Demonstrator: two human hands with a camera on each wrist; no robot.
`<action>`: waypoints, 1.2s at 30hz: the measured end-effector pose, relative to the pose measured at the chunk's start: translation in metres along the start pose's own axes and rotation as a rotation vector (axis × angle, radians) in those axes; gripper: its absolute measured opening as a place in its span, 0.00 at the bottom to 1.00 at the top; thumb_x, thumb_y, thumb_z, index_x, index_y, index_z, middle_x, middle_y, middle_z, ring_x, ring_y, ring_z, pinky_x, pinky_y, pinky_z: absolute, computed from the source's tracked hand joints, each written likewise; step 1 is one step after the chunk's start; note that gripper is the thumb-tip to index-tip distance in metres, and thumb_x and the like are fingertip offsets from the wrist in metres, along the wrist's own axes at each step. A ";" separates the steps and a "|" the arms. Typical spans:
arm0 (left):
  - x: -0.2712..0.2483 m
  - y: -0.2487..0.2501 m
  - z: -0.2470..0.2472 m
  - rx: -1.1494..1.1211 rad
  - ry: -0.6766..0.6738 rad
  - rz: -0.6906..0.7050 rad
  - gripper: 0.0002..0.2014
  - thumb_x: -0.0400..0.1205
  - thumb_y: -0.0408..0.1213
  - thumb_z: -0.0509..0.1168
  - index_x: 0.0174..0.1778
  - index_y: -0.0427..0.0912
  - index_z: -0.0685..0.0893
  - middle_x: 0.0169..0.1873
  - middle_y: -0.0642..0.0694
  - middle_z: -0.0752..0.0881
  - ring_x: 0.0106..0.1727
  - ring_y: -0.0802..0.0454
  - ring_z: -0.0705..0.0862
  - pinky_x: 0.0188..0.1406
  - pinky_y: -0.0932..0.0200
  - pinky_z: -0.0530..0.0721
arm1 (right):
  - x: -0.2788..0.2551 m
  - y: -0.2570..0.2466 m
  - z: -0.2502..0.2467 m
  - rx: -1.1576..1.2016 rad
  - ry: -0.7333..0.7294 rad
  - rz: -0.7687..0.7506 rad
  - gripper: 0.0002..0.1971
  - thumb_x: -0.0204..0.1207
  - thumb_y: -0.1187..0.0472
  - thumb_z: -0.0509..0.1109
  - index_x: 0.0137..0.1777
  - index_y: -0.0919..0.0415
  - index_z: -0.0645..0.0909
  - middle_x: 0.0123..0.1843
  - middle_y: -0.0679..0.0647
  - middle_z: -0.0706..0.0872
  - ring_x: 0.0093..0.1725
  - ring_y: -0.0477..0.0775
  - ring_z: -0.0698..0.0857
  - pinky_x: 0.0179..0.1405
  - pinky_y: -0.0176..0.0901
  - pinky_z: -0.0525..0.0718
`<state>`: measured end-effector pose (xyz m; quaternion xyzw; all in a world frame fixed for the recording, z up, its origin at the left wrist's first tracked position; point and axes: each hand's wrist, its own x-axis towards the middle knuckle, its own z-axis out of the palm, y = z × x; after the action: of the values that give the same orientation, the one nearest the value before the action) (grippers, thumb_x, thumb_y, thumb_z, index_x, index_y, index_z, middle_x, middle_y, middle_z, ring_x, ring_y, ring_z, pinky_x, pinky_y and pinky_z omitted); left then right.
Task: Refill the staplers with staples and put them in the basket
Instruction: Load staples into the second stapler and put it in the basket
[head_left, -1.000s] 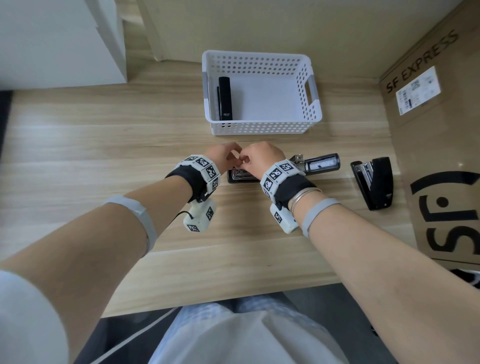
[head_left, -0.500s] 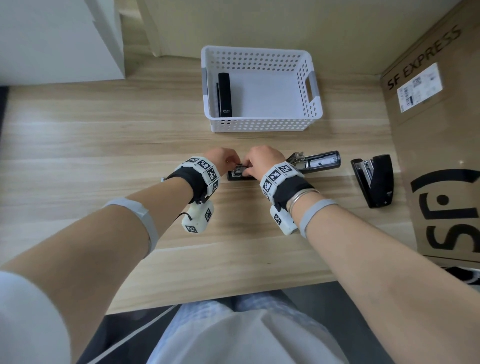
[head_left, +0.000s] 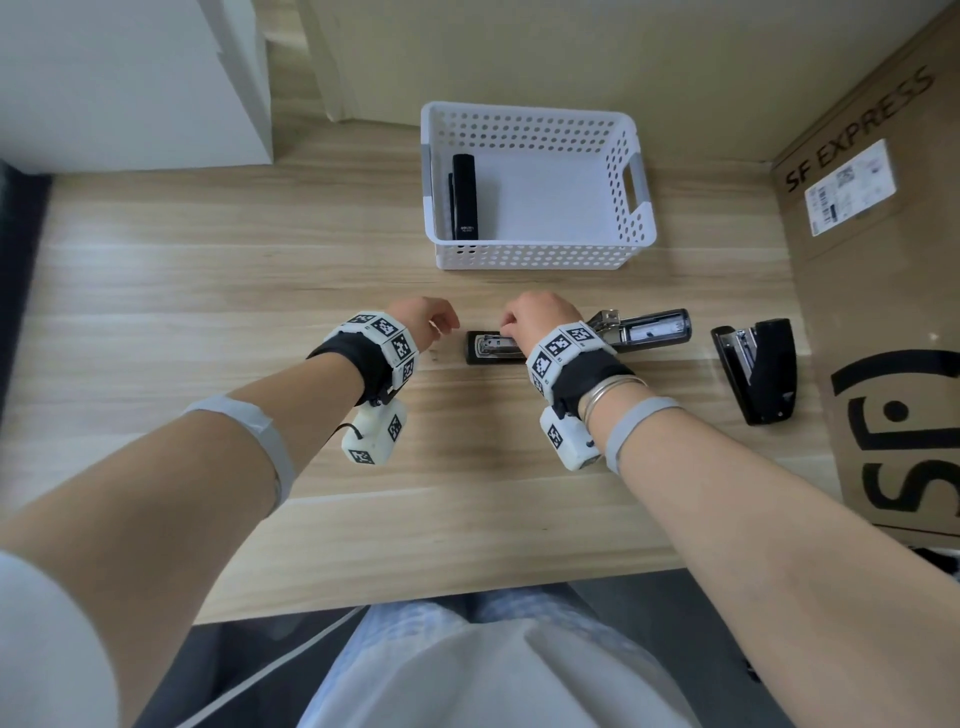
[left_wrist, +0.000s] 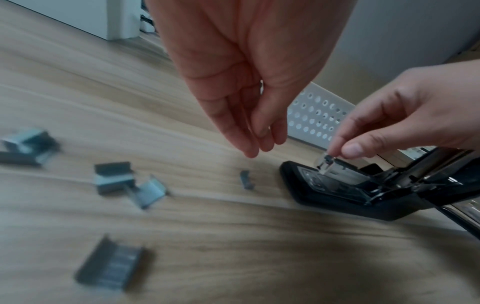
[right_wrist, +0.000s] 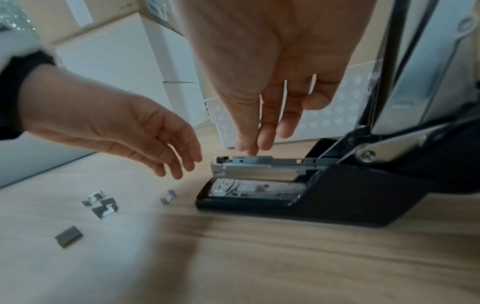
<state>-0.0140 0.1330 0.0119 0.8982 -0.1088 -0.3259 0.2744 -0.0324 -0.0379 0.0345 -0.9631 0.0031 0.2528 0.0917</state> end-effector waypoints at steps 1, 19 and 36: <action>-0.003 -0.004 -0.004 0.034 0.013 -0.004 0.23 0.76 0.16 0.50 0.60 0.36 0.83 0.60 0.39 0.86 0.46 0.52 0.79 0.45 0.62 0.78 | -0.001 -0.001 -0.001 0.003 0.011 0.002 0.10 0.81 0.60 0.65 0.54 0.53 0.88 0.57 0.53 0.89 0.58 0.57 0.85 0.52 0.42 0.80; -0.034 -0.061 0.005 0.275 -0.040 -0.024 0.14 0.75 0.30 0.69 0.56 0.39 0.84 0.51 0.40 0.80 0.56 0.38 0.83 0.61 0.51 0.81 | -0.010 -0.023 0.007 0.023 0.045 -0.026 0.13 0.80 0.64 0.62 0.53 0.55 0.89 0.56 0.56 0.89 0.56 0.60 0.86 0.53 0.46 0.83; -0.007 0.012 0.009 -0.043 0.056 0.006 0.12 0.82 0.35 0.61 0.58 0.36 0.83 0.53 0.38 0.89 0.45 0.44 0.85 0.41 0.59 0.81 | -0.010 -0.007 0.004 0.179 0.079 -0.149 0.12 0.77 0.63 0.69 0.59 0.54 0.85 0.56 0.50 0.88 0.58 0.53 0.83 0.57 0.42 0.79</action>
<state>-0.0254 0.1223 0.0167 0.9005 -0.0966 -0.3021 0.2974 -0.0429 -0.0310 0.0375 -0.9579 -0.0423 0.2058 0.1957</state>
